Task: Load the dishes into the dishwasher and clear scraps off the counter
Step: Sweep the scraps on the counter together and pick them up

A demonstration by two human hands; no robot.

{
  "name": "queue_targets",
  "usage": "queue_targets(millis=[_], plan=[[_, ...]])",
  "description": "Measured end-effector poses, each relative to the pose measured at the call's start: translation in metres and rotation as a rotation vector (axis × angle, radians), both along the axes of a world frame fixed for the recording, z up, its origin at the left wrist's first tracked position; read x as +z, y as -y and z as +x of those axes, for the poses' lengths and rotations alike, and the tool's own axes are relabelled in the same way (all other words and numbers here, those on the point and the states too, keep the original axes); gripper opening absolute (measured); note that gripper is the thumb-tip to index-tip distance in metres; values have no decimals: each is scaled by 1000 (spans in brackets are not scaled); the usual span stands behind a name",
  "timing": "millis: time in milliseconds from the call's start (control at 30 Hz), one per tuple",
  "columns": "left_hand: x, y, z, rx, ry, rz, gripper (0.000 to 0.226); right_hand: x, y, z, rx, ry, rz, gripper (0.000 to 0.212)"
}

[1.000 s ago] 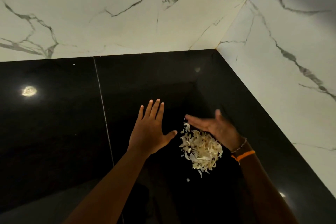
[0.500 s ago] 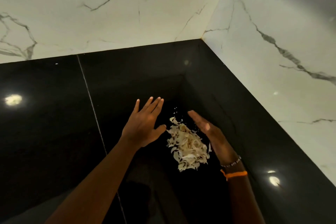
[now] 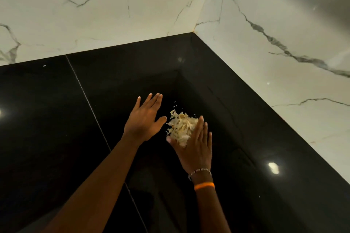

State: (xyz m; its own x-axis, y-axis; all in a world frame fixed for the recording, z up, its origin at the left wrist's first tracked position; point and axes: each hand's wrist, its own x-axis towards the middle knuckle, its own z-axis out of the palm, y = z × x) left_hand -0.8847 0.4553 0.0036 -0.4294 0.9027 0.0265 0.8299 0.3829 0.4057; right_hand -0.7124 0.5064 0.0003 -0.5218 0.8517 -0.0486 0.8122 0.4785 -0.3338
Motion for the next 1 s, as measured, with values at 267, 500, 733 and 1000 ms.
queue_targets(millis=[267,500,733,1000], plan=[[2,3,-1,-13,63,54,66,7,-52,-1,-167,-410,-151,86],[1,-1,0,14,57,24,70,10,-51,-30,123,-178,-236,83],[11,16,16,139,405,171,66,25,-9,49,-156,-635,-313,68],[-2,27,72,28,142,27,64,1,3,164,-651,-20,-20,67]])
